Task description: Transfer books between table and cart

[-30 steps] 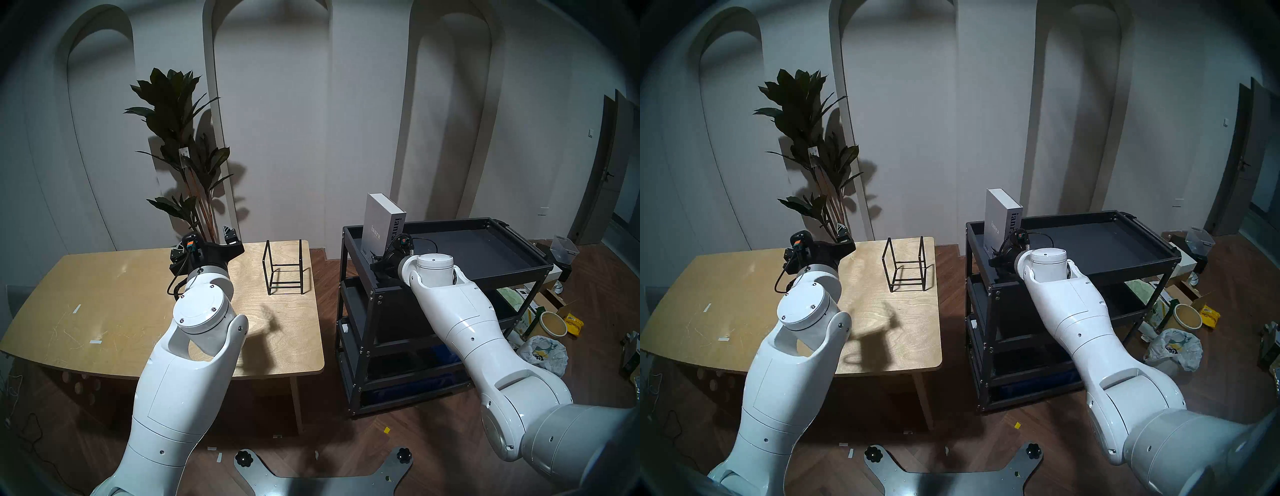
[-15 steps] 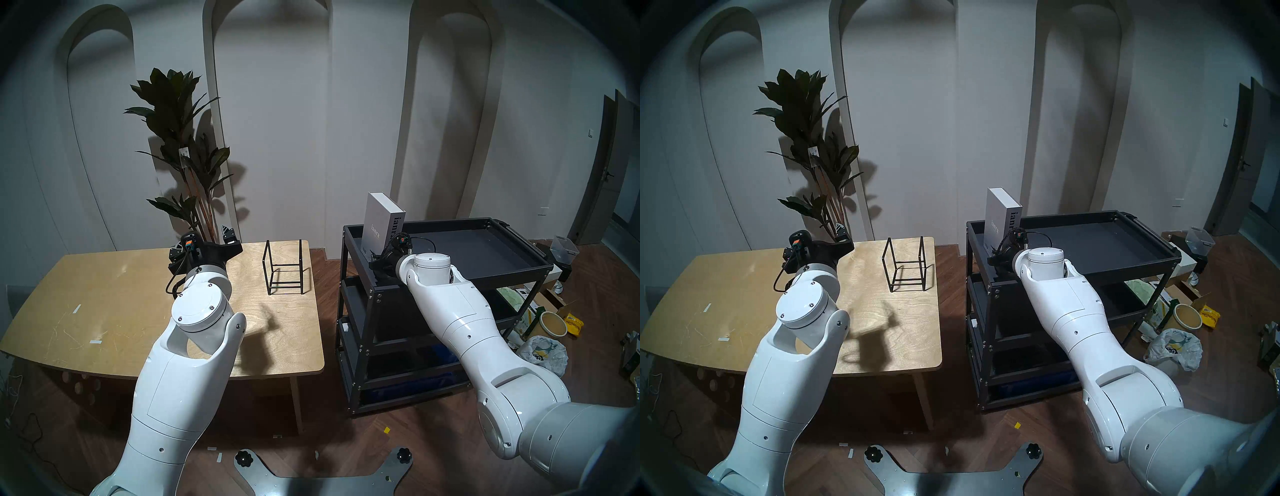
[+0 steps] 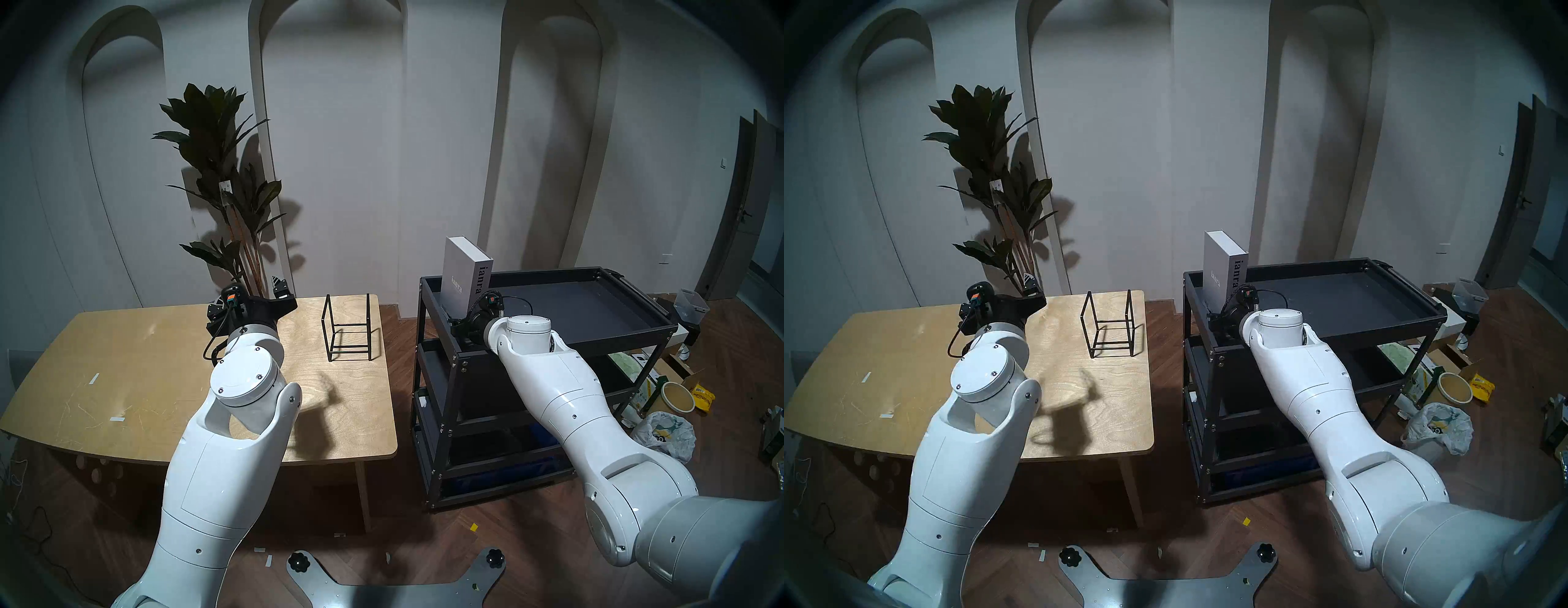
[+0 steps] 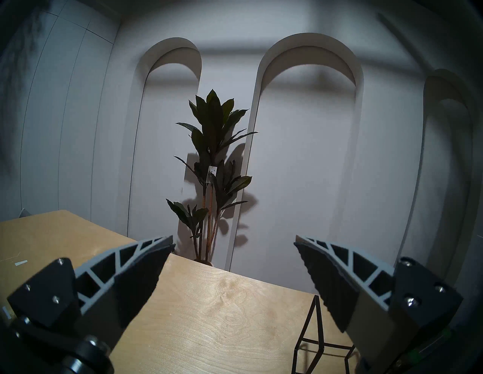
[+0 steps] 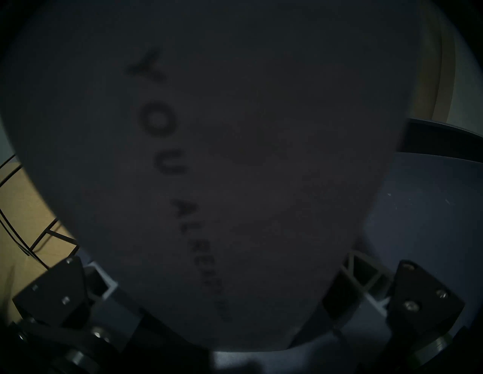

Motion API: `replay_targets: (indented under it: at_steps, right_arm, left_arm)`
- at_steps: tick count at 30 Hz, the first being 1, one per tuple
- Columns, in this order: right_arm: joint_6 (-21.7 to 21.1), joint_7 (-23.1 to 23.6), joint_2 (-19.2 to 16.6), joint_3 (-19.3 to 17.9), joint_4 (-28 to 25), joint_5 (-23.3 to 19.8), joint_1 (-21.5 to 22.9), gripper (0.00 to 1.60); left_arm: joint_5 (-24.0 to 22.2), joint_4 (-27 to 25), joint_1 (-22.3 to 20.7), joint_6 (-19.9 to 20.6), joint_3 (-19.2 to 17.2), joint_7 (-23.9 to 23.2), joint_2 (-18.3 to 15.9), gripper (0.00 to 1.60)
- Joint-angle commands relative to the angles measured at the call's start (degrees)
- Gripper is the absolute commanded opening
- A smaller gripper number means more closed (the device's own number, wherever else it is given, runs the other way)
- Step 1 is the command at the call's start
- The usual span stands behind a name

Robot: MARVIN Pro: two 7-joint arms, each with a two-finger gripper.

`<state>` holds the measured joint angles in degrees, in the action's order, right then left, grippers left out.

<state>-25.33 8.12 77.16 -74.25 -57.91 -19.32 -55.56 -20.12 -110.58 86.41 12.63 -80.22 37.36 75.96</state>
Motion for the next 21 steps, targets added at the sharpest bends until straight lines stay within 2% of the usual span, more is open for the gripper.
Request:
replay_targets:
  at_steps: [1,11,21]
  right_arm:
    - [-0.2,0.0,0.0,0.2,-0.8,-0.2,-2.3,1.60]
    - [-3.1,-0.6,-1.6,-1.7,-9.8,-2.0,-5.9,1.60]
    - [-4.0,-1.2,-2.5,-4.1,-17.0,-3.6,-8.6,1.60]
  left_arm:
    - [0.4,-1.0,-1.2,0.0,0.5,0.3,0.5,1.60]
    - [1.0,-1.2,-1.6,0.3,1.3,0.6,0.9,1.60]
    - [1.3,-0.9,-2.2,0.2,2.4,0.8,1.2,1.60]
